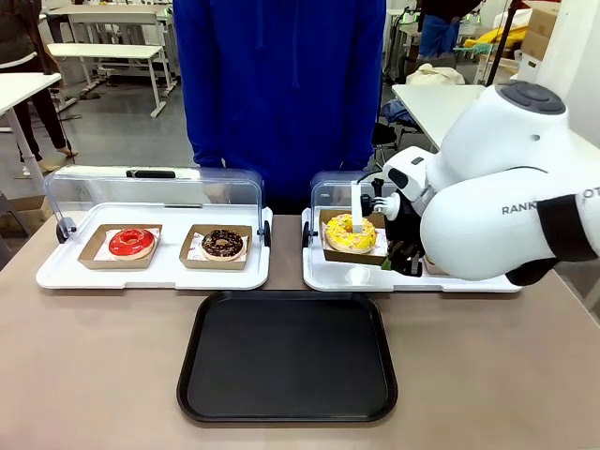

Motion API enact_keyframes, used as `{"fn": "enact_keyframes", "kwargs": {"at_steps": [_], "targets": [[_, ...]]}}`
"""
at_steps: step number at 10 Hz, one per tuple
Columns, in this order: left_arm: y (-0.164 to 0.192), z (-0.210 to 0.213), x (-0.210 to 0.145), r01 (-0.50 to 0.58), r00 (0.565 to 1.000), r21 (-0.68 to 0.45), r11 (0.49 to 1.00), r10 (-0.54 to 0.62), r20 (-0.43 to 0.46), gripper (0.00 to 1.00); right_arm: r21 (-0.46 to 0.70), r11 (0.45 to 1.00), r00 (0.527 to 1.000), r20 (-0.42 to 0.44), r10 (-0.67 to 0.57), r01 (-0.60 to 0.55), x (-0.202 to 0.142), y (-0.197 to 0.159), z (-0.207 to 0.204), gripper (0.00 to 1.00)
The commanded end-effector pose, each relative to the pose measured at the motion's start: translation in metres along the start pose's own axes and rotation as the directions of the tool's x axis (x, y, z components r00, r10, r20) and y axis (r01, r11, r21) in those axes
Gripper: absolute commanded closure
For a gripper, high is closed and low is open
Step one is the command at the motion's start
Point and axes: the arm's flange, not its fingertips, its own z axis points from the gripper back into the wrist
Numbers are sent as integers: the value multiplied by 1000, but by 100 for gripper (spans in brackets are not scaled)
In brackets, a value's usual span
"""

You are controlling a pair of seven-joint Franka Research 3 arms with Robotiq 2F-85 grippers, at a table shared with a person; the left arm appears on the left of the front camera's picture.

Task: Move the third donut from the left to the tray.
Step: Pick up the Paper togo box containing the Donut indicated by the person and place it on the Handle tray.

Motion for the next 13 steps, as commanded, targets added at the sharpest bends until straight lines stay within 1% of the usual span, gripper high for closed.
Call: {"fn": "enact_keyframes", "kwargs": {"at_steps": [1, 3, 6, 8, 13], "targets": [[-2, 1, 1, 11, 1000, -7, 1000, -11, -4, 0, -8, 1000, 1000, -9, -17, 17, 0, 63, 6, 98], [-2, 1, 1, 11, 1000, -7, 1000, -11, -4, 0, 27, 999, 999, -37, 38, -37, 26, 91, -4, 98], [-2, 1, 1, 11, 1000, -7, 1000, -11, -4, 0, 72, 996, 997, -58, 51, -47, 41, 124, -31, 98], [-2, 1, 1, 11, 1000, -7, 1000, -11, -4, 0, 82, 996, 997, -59, 48, -43, 41, 142, -42, 98], [-2, 1, 1, 11, 1000, -7, 1000, -11, -4, 0, 79, 996, 997, -46, 54, -50, 28, 164, -64, 98]]}}
